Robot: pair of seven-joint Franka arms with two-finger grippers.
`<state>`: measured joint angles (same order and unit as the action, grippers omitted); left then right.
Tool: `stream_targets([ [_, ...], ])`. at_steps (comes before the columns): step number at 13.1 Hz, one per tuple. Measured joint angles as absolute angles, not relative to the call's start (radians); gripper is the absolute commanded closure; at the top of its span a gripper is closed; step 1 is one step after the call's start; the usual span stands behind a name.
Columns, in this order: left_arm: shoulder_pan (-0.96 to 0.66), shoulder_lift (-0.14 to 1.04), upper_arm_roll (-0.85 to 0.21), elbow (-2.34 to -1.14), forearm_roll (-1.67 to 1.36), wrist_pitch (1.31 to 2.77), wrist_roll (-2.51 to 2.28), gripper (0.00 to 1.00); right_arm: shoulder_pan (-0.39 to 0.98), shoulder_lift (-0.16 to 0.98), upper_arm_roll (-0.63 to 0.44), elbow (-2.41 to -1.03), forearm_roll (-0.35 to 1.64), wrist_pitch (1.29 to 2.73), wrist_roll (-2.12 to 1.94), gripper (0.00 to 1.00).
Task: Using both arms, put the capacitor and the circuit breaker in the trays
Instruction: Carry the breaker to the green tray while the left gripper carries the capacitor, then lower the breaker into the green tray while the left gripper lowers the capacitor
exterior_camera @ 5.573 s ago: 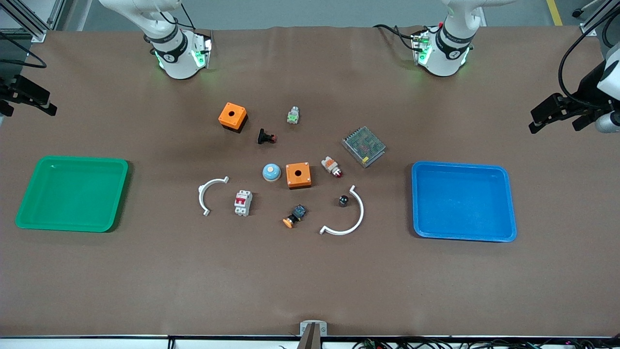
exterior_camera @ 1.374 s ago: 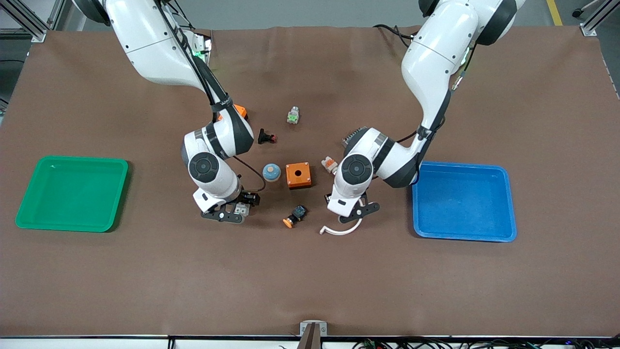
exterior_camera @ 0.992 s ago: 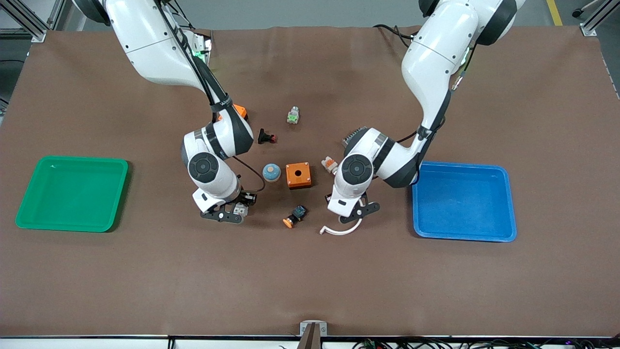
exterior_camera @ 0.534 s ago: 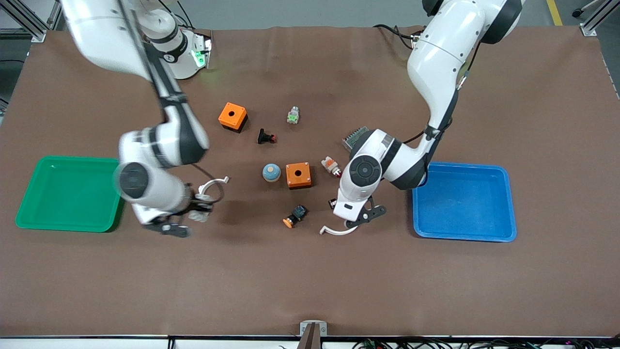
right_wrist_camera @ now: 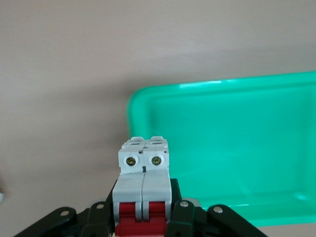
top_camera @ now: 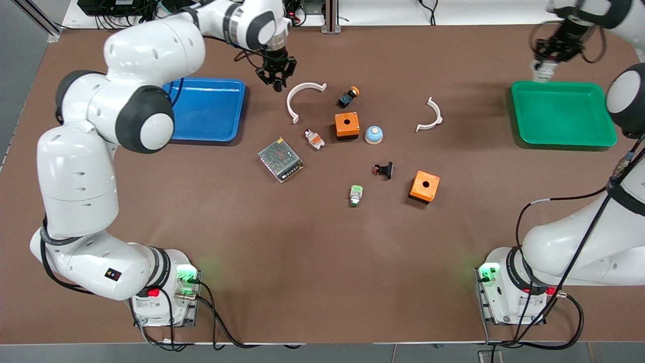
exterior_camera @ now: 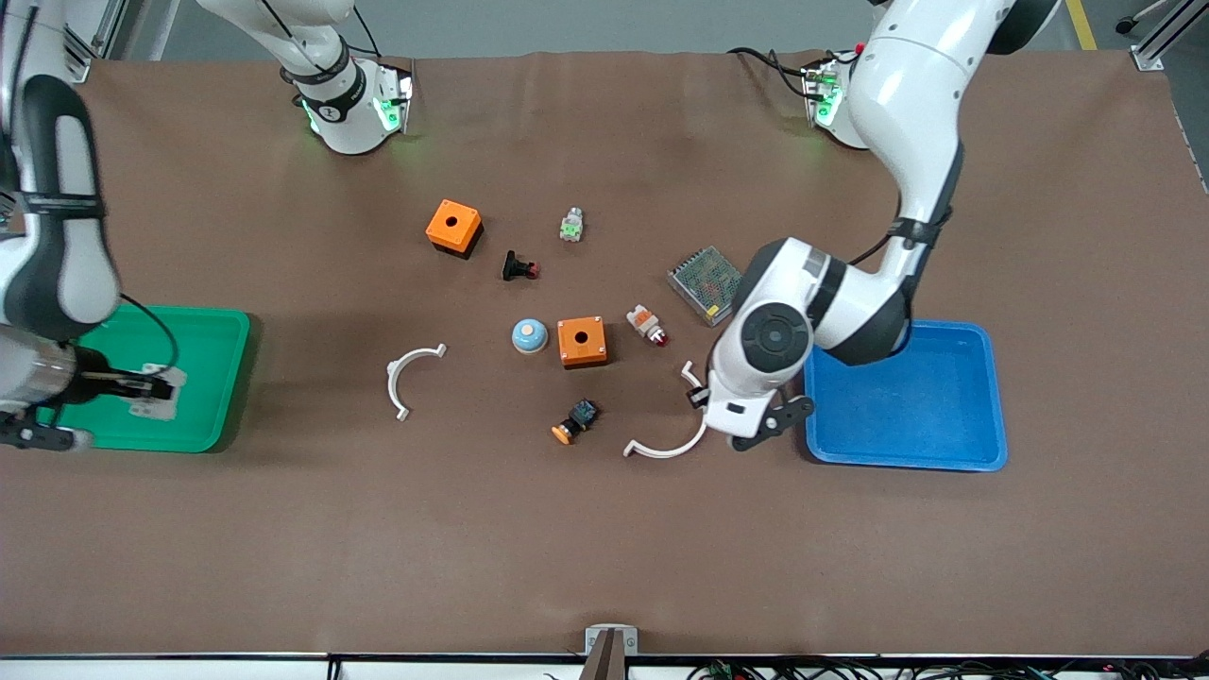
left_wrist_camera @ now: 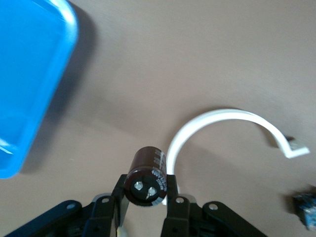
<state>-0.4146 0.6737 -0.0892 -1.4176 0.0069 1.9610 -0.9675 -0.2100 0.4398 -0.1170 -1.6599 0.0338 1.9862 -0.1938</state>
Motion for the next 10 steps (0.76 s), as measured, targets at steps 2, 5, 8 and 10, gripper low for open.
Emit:
stream_targets([
  [2,-0.366,0.645,-0.089,-1.481,0.007,1.957,-0.892,0.78,-0.279,0.443,-0.116,-1.707,0.034,2.03,-0.269,1.0],
  [5,-0.279,0.601,-0.088,-1.592,0.011,1.971,-0.758,0.78,-0.342,0.45,-0.115,-1.804,0.034,2.17,-0.371,1.0],
  [8,-0.178,0.556,-0.089,-1.694,0.014,2.014,-0.598,0.78,-0.389,0.464,-0.115,-1.866,0.034,2.28,-0.43,1.0],
  [10,-0.125,0.523,-0.089,-1.766,0.015,2.053,-0.503,0.78,-0.395,0.483,-0.114,-1.873,0.034,2.322,-0.443,1.0],
])
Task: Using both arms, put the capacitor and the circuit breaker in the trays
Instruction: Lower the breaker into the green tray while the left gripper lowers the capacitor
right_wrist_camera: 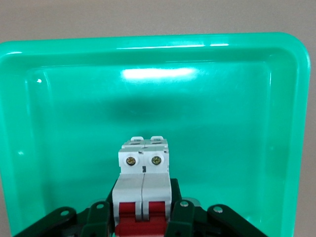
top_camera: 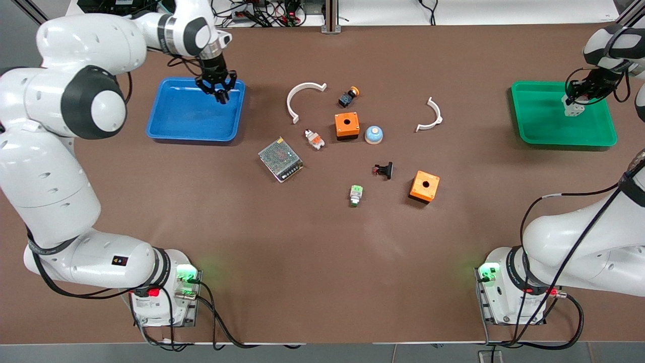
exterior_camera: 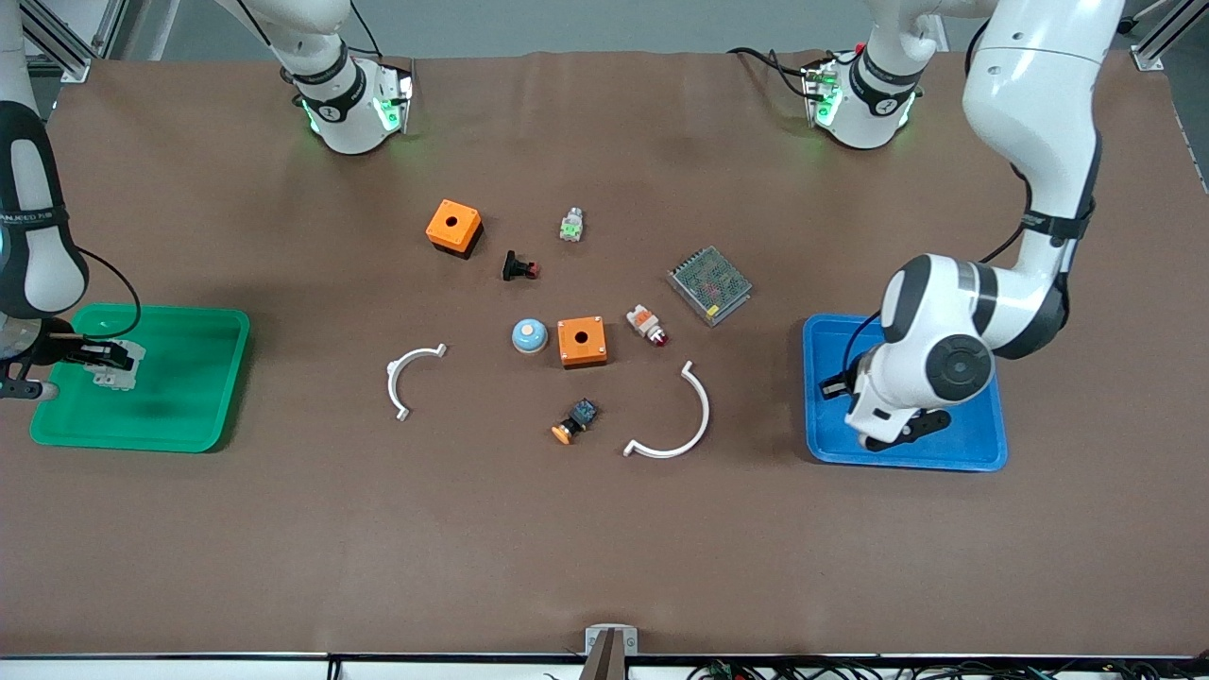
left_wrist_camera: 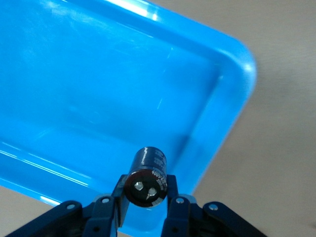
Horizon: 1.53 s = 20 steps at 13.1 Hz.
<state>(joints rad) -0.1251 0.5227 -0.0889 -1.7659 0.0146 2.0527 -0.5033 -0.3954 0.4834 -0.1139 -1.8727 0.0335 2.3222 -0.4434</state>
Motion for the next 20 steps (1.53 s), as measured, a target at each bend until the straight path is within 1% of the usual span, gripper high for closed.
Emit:
stream_targets([
  [3,-0.067,0.489,-0.089,-1.853,0.035,2.106,-0.387,0.78,-0.395,0.519,-0.107,-1.874,0.034,2.365,-0.444,1.0],
  [7,-0.01,0.483,-0.089,-1.916,0.098,2.202,-0.316,0.78,-0.396,0.55,-0.104,-1.875,0.035,2.385,-0.444,0.99],
  [8,0.0,0.483,-0.089,-1.926,0.1,2.22,-0.297,0.78,-0.396,0.556,-0.104,-1.875,0.036,2.388,-0.444,0.91],
  [9,0.007,0.483,-0.089,-1.937,0.105,2.246,-0.284,0.78,-0.396,0.561,-0.104,-1.875,0.036,2.389,-0.444,0.49],
  [10,0.01,0.483,-0.089,-1.949,0.108,2.279,-0.277,0.78,-0.396,0.564,-0.104,-1.875,0.036,2.39,-0.444,0.0],
  [12,0.01,0.483,-0.09,-1.976,0.111,2.335,-0.276,0.78,-0.396,0.564,-0.103,-1.873,0.037,2.391,-0.444,0.0],
  [15,0.01,0.483,-0.091,-1.996,0.111,2.37,-0.276,0.77,-0.394,0.56,-0.097,-1.856,0.037,2.39,-0.445,0.0],
  [16,0.012,0.483,-0.091,-2.001,0.111,2.377,-0.276,0.76,-0.389,0.554,-0.093,-1.836,0.037,2.369,-0.445,0.0],
  [17,0.013,0.483,-0.091,-2.008,0.111,2.386,-0.275,0.69,-0.38,0.545,-0.089,-1.801,0.037,2.314,-0.445,0.0],
  [18,0.014,0.483,-0.091,-2.015,0.111,2.395,-0.274,0.5,-0.362,0.531,-0.087,-1.753,0.037,2.231,-0.443,0.0],
  [19,0.015,0.483,-0.09,-2.019,0.112,2.399,-0.273,0.12,-0.339,0.514,-0.086,-1.698,0.037,2.14,-0.429,0.0],
  [20,0.017,0.483,-0.09,-2.019,0.112,2.4,-0.272,0.0,-0.31,0.495,-0.085,-1.642,0.037,2.042,-0.388,0.0],
])
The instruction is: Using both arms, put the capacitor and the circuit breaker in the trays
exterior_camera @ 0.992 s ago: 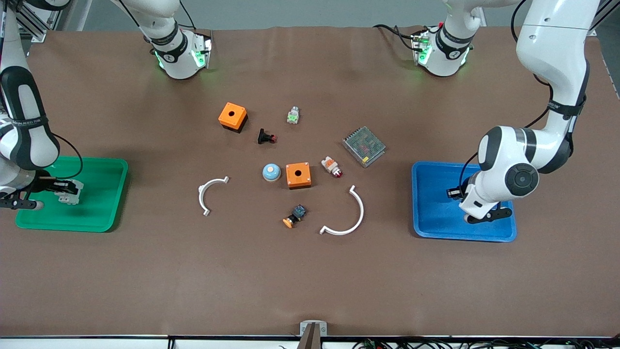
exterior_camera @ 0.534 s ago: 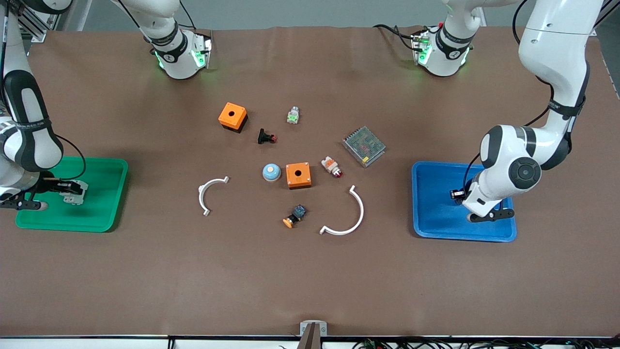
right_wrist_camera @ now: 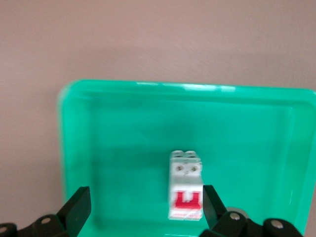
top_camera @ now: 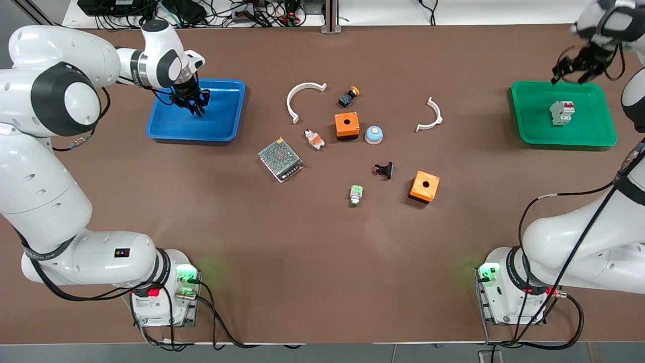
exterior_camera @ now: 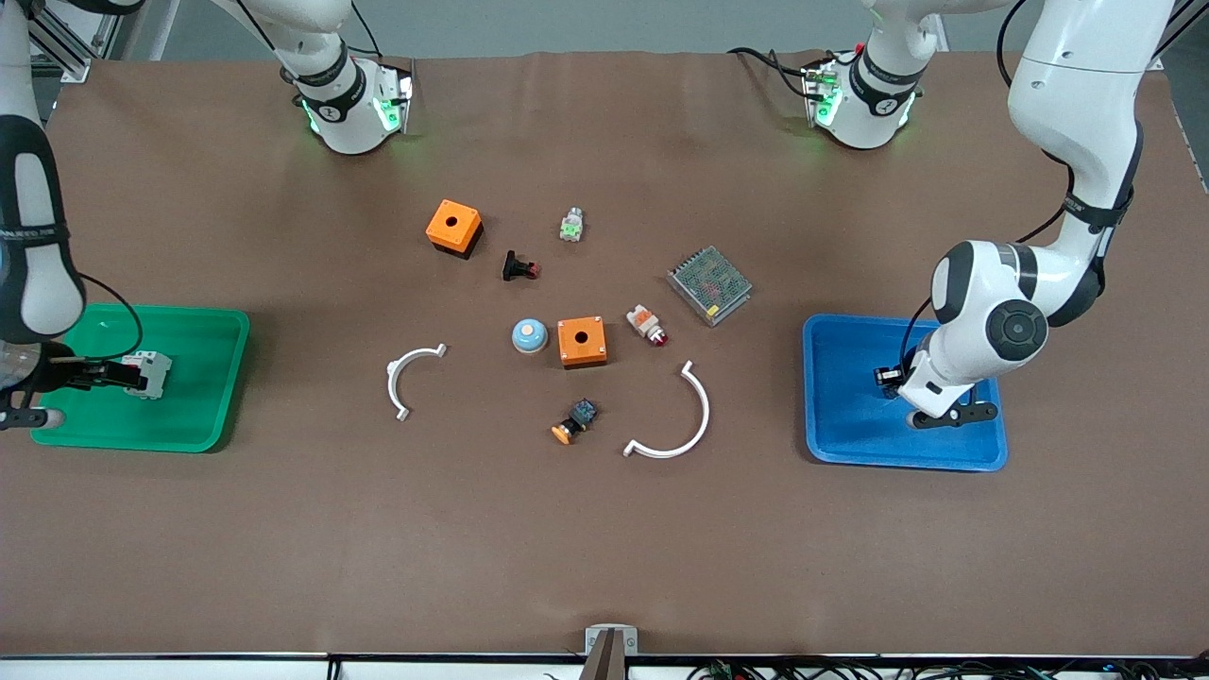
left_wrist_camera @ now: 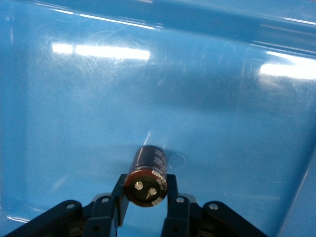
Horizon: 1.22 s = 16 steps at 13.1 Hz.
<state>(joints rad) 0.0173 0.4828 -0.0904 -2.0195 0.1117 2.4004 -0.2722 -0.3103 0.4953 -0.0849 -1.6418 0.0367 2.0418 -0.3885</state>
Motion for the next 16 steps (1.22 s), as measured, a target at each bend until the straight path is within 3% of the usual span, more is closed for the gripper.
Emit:
stream_targets([
  [2,0.019,0.473,-0.091,-2.018,0.112,2.395,-0.271,0.0,-0.244,0.462,-0.082,-1.553,0.037,1.88,-0.27,0.0],
  [4,0.02,0.426,-0.092,-2.013,0.112,2.334,-0.266,0.0,-0.164,0.438,-0.08,-1.52,0.037,1.811,-0.145,0.0],
  [11,0.082,0.068,-0.094,-1.982,-0.007,1.979,-0.101,0.0,-0.007,0.321,-0.079,-1.514,0.037,1.66,-0.037,0.0],
  [16,0.085,-0.058,-0.094,-1.79,-0.013,1.684,-0.101,0.0,0.001,0.212,-0.078,-1.515,0.037,1.572,-0.038,0.0],
])
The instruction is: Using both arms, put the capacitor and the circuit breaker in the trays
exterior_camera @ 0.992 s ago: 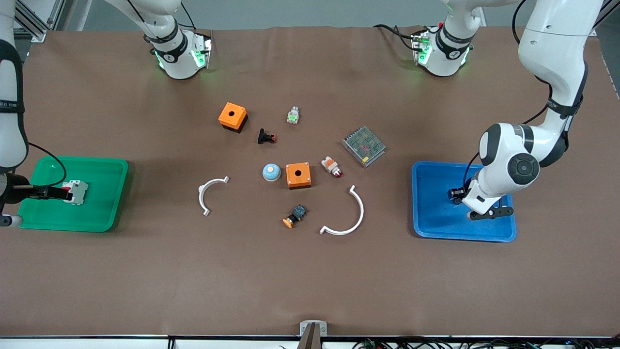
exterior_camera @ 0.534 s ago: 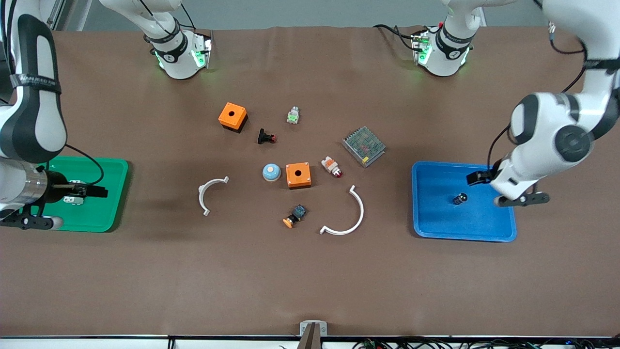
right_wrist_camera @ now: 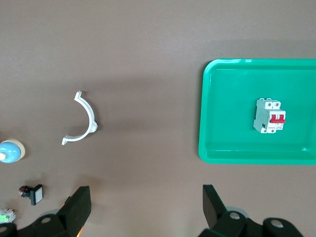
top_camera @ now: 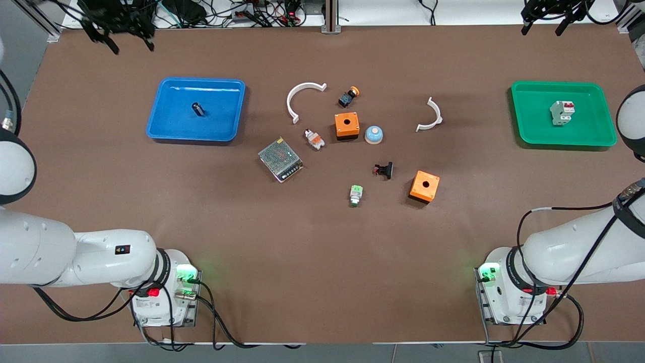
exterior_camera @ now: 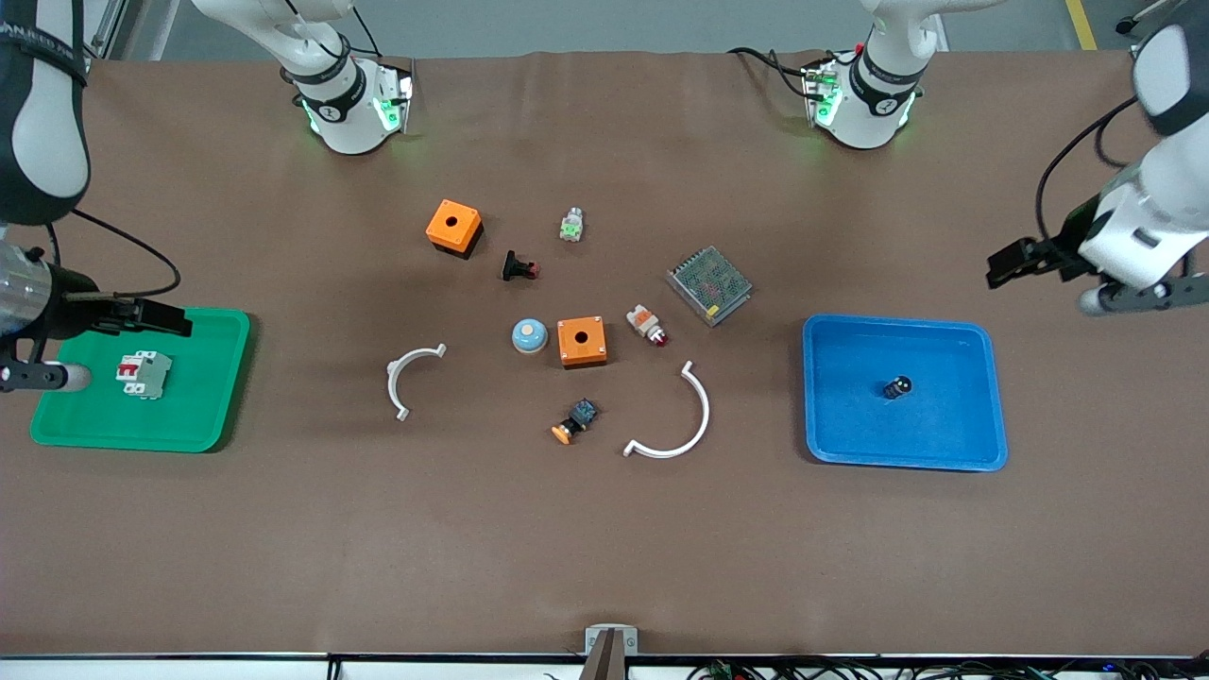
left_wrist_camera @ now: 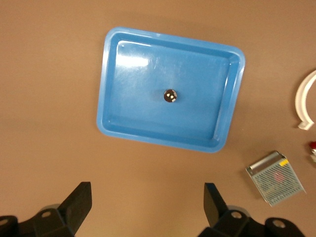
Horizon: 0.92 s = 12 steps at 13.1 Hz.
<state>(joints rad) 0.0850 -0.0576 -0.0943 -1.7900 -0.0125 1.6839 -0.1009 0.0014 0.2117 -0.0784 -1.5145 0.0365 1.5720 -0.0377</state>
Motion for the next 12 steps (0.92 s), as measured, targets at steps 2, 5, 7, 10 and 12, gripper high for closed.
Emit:
stream_targets([
  [2,0.086,-0.059,-0.094,-1.687,-0.013,1.599,-0.101,0.0,0.001,0.198,-0.079,-1.515,0.037,1.551,-0.038,0.0],
  [5,0.087,-0.057,-0.093,-1.615,-0.013,1.552,-0.101,0.0,0.001,0.197,-0.084,-1.515,0.037,1.546,-0.038,0.0],
  [7,0.087,-0.049,-0.097,-1.603,-0.013,1.548,-0.101,0.0,0.001,0.197,-0.085,-1.514,0.037,1.546,-0.038,0.0],
  [10,0.086,-0.019,-0.099,-1.582,-0.013,1.549,-0.101,0.0,0.001,0.196,-0.086,-1.501,0.035,1.549,-0.038,0.0],
  [12,0.08,0.027,-0.1,-1.516,-0.013,1.55,-0.101,0.0,0.001,0.195,-0.086,-1.468,0.033,1.54,-0.038,0.0],
])
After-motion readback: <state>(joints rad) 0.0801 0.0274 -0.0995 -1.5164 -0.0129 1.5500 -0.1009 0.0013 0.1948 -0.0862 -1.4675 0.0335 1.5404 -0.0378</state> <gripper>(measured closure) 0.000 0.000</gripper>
